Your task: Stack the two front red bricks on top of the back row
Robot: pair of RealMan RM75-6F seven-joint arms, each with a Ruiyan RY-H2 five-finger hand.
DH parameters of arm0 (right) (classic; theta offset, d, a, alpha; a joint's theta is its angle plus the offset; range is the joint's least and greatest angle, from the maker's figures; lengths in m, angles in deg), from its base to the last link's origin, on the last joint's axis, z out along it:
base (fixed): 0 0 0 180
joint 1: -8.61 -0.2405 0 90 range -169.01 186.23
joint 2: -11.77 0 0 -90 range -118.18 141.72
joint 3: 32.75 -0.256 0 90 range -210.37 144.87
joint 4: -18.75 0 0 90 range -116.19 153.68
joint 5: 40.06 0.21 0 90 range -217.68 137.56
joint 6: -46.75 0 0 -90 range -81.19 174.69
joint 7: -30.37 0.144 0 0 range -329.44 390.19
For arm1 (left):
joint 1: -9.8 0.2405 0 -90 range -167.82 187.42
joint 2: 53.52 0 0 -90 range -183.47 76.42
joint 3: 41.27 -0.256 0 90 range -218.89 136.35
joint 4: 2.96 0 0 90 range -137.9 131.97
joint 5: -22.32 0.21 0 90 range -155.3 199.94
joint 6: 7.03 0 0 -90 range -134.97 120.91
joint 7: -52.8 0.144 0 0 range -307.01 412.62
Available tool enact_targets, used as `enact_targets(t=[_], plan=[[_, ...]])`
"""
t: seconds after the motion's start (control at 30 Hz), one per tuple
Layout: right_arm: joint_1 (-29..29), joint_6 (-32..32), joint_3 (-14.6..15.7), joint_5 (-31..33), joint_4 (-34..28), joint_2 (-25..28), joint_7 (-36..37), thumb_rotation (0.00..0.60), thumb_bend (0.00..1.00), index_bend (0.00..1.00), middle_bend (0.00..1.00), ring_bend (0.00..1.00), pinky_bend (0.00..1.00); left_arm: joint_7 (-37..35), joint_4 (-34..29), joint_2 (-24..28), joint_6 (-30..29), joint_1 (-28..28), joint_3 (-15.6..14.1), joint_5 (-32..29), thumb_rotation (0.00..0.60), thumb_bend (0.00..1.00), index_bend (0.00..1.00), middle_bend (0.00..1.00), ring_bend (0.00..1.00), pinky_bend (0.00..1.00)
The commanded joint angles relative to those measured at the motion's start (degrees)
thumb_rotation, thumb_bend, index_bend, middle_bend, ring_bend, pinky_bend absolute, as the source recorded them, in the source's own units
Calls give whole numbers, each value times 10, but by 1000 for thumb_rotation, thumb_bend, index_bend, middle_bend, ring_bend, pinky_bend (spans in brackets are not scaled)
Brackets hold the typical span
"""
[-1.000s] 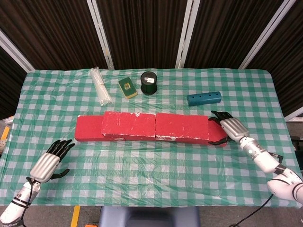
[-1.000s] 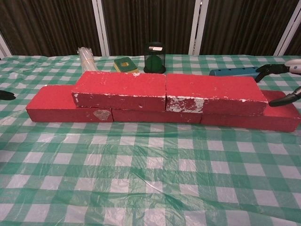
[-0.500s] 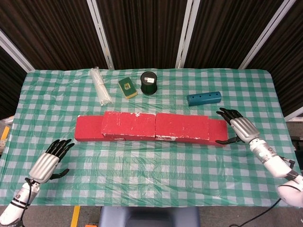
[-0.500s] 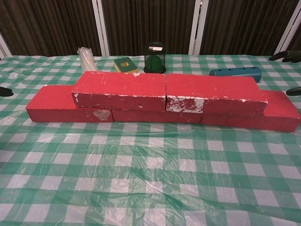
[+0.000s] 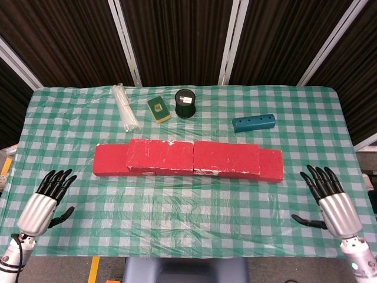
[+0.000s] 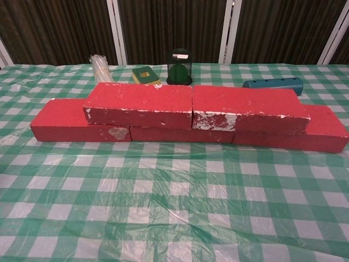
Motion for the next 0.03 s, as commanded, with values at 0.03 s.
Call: enact_targets(t=[0.03], plan=[[32, 10, 9, -2, -41, 13, -34, 445, 19, 0, 0, 0, 0, 16, -16, 10, 2, 6, -2, 2, 600, 303, 0, 0, 0, 0]])
